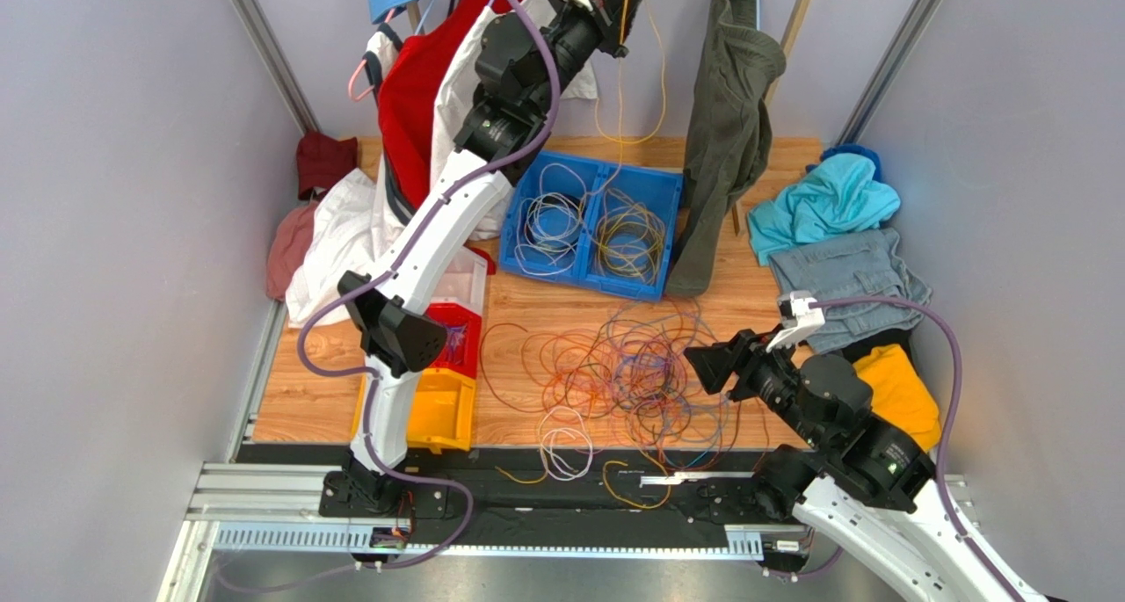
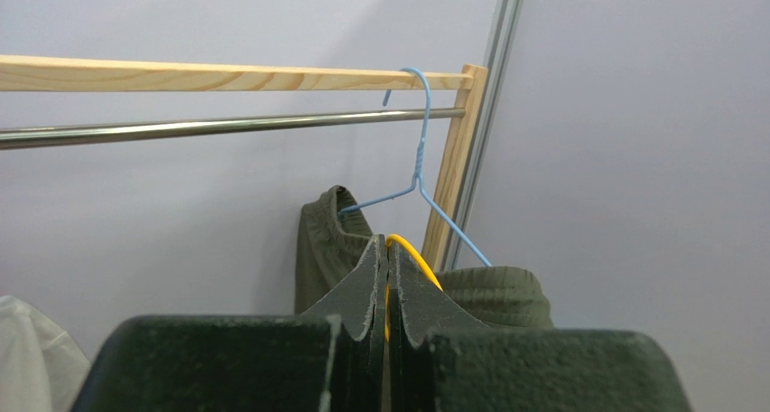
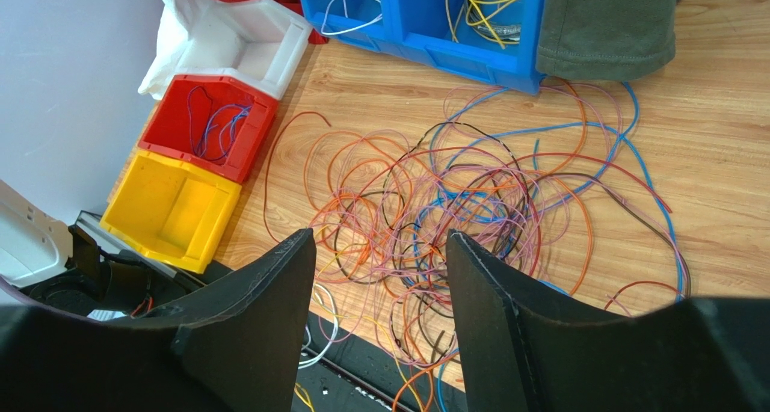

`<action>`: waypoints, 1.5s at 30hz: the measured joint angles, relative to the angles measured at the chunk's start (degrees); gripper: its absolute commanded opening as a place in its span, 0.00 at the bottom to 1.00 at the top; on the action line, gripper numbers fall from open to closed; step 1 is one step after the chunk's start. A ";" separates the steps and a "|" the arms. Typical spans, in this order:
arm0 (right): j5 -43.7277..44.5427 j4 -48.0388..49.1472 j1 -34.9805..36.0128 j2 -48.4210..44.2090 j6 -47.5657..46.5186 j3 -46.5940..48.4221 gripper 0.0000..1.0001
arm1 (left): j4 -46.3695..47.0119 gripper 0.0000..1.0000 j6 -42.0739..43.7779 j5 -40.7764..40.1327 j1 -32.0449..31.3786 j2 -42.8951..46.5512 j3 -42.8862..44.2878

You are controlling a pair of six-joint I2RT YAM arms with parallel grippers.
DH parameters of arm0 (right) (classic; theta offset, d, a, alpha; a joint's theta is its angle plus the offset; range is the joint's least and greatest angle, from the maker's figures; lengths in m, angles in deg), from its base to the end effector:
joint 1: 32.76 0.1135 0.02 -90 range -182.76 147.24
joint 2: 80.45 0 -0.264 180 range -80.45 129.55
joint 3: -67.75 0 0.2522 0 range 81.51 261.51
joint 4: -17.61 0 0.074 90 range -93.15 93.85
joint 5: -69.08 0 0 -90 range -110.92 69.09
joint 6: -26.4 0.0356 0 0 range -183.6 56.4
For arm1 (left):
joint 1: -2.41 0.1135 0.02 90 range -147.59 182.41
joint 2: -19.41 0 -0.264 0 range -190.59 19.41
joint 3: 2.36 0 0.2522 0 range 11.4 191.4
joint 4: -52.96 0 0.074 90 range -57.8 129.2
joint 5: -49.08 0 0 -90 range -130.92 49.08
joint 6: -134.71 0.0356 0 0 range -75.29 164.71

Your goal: Untangle the cables

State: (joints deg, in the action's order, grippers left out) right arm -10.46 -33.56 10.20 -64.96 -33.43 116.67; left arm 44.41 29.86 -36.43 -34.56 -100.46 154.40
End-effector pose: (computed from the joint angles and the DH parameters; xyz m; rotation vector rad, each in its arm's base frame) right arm 0.0629 0.0497 0.2897 -0.0869 1.9345 0.6982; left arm 0.3575 -0.2726 0.5458 0.2854 1.0789 -0.8546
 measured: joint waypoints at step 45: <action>1.51 1.31 0.00 0.33 -0.02 -1.57 0.57 | 10.36 0.00 -3.04 -5.51 4.22 -14.49 -29.70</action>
State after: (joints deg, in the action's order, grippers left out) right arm -8.95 -32.24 10.20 -64.64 -33.45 115.10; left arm 54.77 26.82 -41.93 -30.34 -114.95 124.69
